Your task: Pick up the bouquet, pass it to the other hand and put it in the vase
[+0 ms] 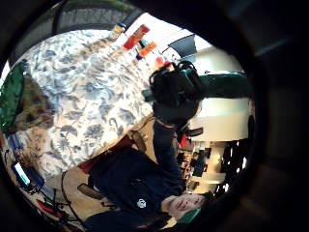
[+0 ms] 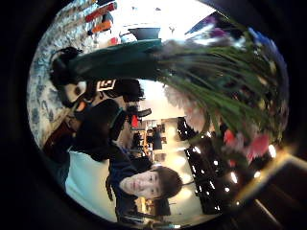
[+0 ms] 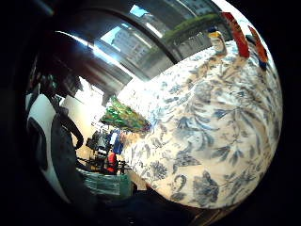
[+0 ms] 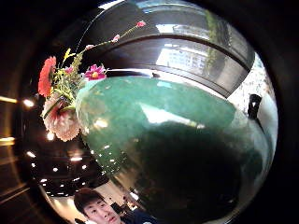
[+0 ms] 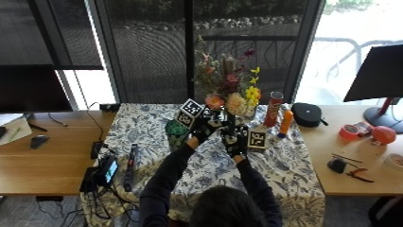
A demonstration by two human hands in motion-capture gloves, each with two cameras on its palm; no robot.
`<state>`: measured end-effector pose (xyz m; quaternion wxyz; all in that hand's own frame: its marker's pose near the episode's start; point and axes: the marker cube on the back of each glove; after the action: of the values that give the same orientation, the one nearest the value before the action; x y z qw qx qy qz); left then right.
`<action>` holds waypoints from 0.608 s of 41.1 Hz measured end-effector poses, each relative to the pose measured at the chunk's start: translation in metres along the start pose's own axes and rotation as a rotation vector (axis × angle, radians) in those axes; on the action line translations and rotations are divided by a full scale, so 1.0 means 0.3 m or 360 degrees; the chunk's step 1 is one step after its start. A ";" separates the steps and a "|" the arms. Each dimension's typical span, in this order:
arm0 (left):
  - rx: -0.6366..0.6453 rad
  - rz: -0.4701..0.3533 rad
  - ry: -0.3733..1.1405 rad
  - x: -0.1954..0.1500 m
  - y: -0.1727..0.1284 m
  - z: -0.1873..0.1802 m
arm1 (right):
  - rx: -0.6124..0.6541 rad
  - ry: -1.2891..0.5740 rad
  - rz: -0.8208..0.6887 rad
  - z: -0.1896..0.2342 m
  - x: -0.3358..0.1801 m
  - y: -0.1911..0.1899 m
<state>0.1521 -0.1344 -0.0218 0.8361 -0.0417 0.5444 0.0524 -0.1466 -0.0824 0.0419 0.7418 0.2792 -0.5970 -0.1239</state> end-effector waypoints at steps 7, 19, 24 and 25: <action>-0.0065 -0.0007 0.0167 -0.025 -0.036 0.051 | -0.0043 -0.0072 -0.0410 0.080 -0.037 0.024; 0.0173 0.0005 0.0422 -0.040 -0.063 0.057 | -0.0178 -0.0083 0.0084 0.182 -0.005 0.099; 0.0291 -0.0015 0.0420 -0.074 -0.098 0.040 | -0.0301 -0.0073 -0.0196 0.212 0.014 0.077; 0.0309 -0.0017 0.0418 -0.059 -0.085 0.035 | -0.0343 -0.0061 -0.0180 0.218 0.010 0.081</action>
<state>0.1581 -0.1591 -0.0010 0.7581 0.0300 0.6514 -0.0108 -0.2119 -0.0816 0.0666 0.7478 0.2285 -0.5776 -0.2345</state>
